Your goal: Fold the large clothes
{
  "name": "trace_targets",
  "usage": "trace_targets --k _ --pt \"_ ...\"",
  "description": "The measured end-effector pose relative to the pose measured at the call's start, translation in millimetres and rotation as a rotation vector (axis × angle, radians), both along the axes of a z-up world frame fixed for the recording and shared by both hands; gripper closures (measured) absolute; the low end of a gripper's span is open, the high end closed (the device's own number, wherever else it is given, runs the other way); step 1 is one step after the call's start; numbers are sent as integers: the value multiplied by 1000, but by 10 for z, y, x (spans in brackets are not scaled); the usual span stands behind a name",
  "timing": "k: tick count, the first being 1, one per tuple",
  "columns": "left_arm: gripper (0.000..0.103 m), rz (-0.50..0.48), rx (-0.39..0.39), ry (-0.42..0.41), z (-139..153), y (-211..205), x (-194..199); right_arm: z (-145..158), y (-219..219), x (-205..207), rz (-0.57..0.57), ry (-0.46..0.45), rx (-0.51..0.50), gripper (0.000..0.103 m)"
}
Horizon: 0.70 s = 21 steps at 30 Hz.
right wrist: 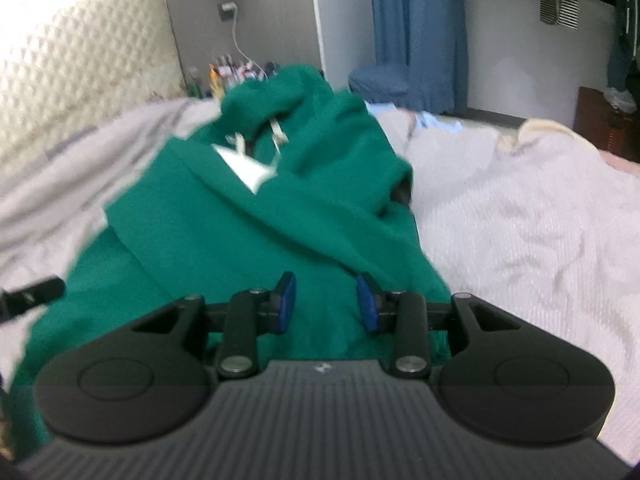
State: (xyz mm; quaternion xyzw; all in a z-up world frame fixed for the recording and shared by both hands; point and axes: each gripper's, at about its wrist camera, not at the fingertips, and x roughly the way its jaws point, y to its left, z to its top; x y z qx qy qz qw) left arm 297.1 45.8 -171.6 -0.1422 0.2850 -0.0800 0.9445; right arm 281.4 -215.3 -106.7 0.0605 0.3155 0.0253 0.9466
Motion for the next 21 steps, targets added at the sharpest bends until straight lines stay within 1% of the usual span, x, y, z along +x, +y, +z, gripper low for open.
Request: trace_targets --k 3,5,6,8,9,10,11,12,14,15,17,21 --pt "12 -15 -33 -11 208 31 164 230 -57 162 20 -31 33 65" --pt "12 -25 -32 -28 386 26 369 377 -108 387 41 -35 59 65" --pt "12 -25 -30 -40 461 30 482 430 -115 493 53 -36 64 63" --pt "12 -35 -35 -64 584 44 781 528 -159 776 84 -41 85 56" --pt "12 -40 -34 -70 615 45 937 548 -181 940 98 -42 104 49" --pt "12 -47 -24 -75 631 38 1126 559 -212 1133 111 -43 125 45" --pt "12 -55 -13 -81 632 24 1310 548 -243 1319 126 -45 148 43" --pt "12 -62 -3 -87 623 20 1500 521 -260 1507 139 -43 165 39" --pt "12 -79 20 -103 560 0 1904 446 -293 1860 144 -47 190 28" --pt "12 -84 27 -107 517 -9 2101 401 -305 2042 142 -51 198 20" --pt "12 -106 15 -106 408 -33 2492 275 -333 2420 139 -59 208 19" --pt "12 -140 -57 -111 197 -120 3351 46 -351 3227 116 -40 227 19"
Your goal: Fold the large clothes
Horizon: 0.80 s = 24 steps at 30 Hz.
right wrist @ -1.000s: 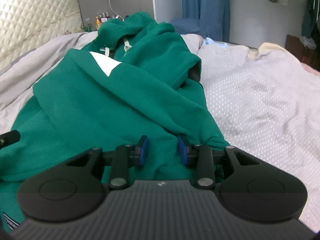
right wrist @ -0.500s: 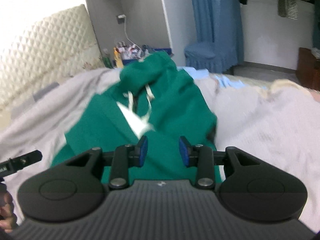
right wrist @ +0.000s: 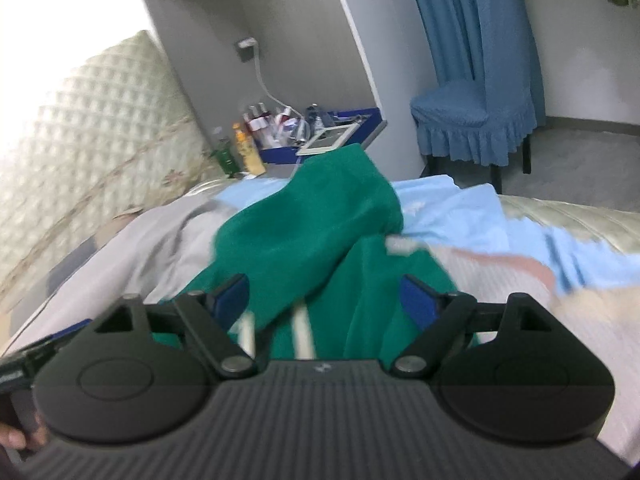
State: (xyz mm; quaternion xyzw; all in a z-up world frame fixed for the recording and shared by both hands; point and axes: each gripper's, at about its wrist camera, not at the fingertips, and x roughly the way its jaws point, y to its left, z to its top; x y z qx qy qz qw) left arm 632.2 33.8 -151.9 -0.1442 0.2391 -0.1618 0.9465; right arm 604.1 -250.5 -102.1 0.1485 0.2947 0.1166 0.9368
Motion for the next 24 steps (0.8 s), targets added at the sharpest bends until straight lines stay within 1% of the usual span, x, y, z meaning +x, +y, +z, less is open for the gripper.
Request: trace_targets --k 2,4,5,7,8,11,12,13,14,15,16,17,18,19,21,24 --pt "12 -5 -39 9 -97 -83 409 -91 0 354 -15 2 12 19" --pt "12 10 -64 41 -207 -180 829 -197 -11 682 -43 1 25 19" --pt "12 21 -61 51 -251 -231 1024 -249 -26 815 -61 7 33 19" --pt "12 24 -42 39 -329 -332 1339 -362 -72 1078 -88 38 56 19" --pt "12 25 -37 51 -383 -377 1494 -415 -89 1191 -102 41 64 19" --pt "12 47 -20 121 -564 -478 1881 -592 -92 1465 -111 65 61 19" --pt "12 47 -32 134 -606 -490 1948 -657 -104 1549 -110 83 70 20" --pt "12 37 -49 144 -642 -503 2015 -714 -108 1609 -110 99 89 18" --pt "14 32 -56 149 -672 -521 2064 -765 -104 1636 -105 102 116 18" --pt "25 27 -49 156 -688 -552 2110 -787 -95 1657 -99 102 127 30" --pt "53 16 -30 175 -695 -596 2160 -790 -69 1652 -85 100 124 51" --pt "67 0 -19 199 -696 -640 2159 -777 -39 1666 -75 102 108 62" --pt "72 -8 -13 217 -681 -674 2139 -747 -10 1653 -73 99 83 82" --pt "79 -19 -4 213 -640 -684 2127 -703 13 1619 -64 92 73 87" --pt "83 -37 5 191 -504 -670 2067 -597 8 1536 -42 63 85 89" --pt "86 -48 -35 184 -250 -560 1895 -300 -14 1301 2 -10 94 90"
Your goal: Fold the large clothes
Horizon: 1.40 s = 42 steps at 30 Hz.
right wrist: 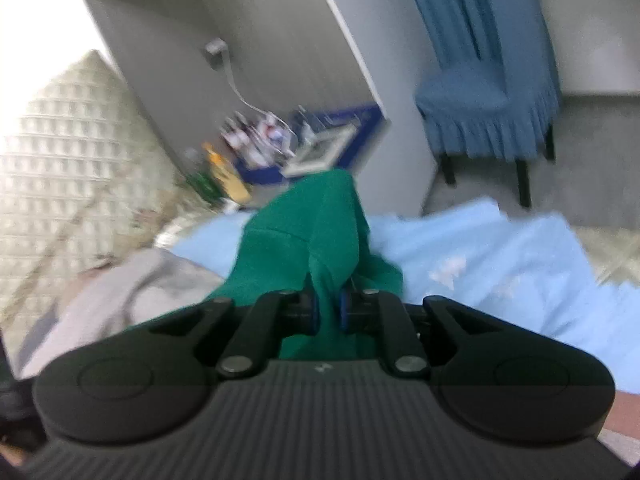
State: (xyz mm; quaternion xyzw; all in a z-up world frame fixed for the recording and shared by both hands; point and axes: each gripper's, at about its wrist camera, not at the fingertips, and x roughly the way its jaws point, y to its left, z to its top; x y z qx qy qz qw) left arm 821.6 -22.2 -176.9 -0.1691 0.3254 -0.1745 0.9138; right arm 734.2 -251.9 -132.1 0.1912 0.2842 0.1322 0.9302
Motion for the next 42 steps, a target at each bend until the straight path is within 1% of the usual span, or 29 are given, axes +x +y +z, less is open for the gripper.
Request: trace_targets --k 2,5,8,10,13,15,16,18,19,21,23,25,27,29,31,34,37,39,41,42 --pt "86 -11 -2 -34 215 58 -181 253 -21 -192 26 -51 4 91" --pt "86 -29 -41 -77 569 179 -569 672 -21 -578 68 -131 1 91" --pt "86 -56 -72 -128 897 268 -1043 1053 12 -1081 102 -206 -1 91" --pt "86 -69 -102 -146 1078 319 -1351 1286 33 -1492 116 -255 2 91" --pt "86 -87 -142 -162 1285 378 -1912 1532 75 -2100 121 -298 21 91" --pt "86 -103 -151 -168 1357 382 -2292 1605 62 -2547 124 -328 47 91" --pt "88 -109 -154 -169 1376 383 -2475 1620 64 -2771 120 -332 54 91" --pt "90 -119 -169 -171 1380 393 -2863 1576 80 -3208 113 -338 64 91" --pt "96 -112 -173 -170 1359 408 -3036 1527 95 -3423 103 -337 59 91" --pt "97 -107 -194 -187 1291 460 -3401 1391 138 -3788 91 -313 58 91" --pt "97 -105 -230 -180 1167 511 -3715 1135 160 -4122 79 -250 98 91" --pt "97 -92 -224 -144 1004 520 -3976 846 209 -4365 75 -178 114 91" --pt "97 -85 -240 -127 827 552 -4209 524 265 -4525 75 -103 118 91" --pt "97 -68 -252 -110 641 584 -4470 210 323 -4643 76 -32 97 92" --pt "97 -51 -228 -91 477 580 -4711 -42 351 -4700 81 29 81 92" --pt "96 -29 -200 -74 234 553 -4938 -290 320 -4688 72 114 71 92" --pt "96 -1 -162 -52 -7 526 -5007 -385 356 -4618 73 142 41 91" --pt "96 6 -186 -32 -143 565 -4956 -420 389 -4575 75 160 20 91" --pt "95 20 -231 -14 -249 651 -4883 -462 423 -4512 82 188 -1 90" --pt "93 23 -256 -10 -284 693 -4856 -465 438 -4489 92 191 -15 90"
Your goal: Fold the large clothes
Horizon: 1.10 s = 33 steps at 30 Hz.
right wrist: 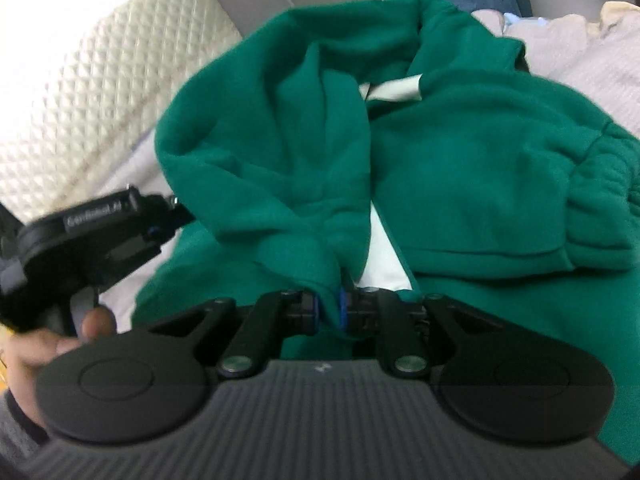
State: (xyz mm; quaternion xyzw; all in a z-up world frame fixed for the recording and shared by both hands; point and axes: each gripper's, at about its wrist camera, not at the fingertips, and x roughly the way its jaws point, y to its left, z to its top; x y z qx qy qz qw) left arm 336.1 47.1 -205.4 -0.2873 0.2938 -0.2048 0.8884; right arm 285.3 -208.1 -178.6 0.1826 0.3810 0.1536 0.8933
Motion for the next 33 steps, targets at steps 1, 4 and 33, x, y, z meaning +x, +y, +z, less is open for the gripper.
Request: trace_targets --k 1,4,33 --pt "91 1 -25 0 -27 40 16 27 28 12 11 -5 -16 90" --pt "83 10 -85 -27 -35 143 105 110 23 5 51 -11 -36 89" --pt "61 27 -41 -118 107 107 295 386 -30 -168 232 -84 -22 22"
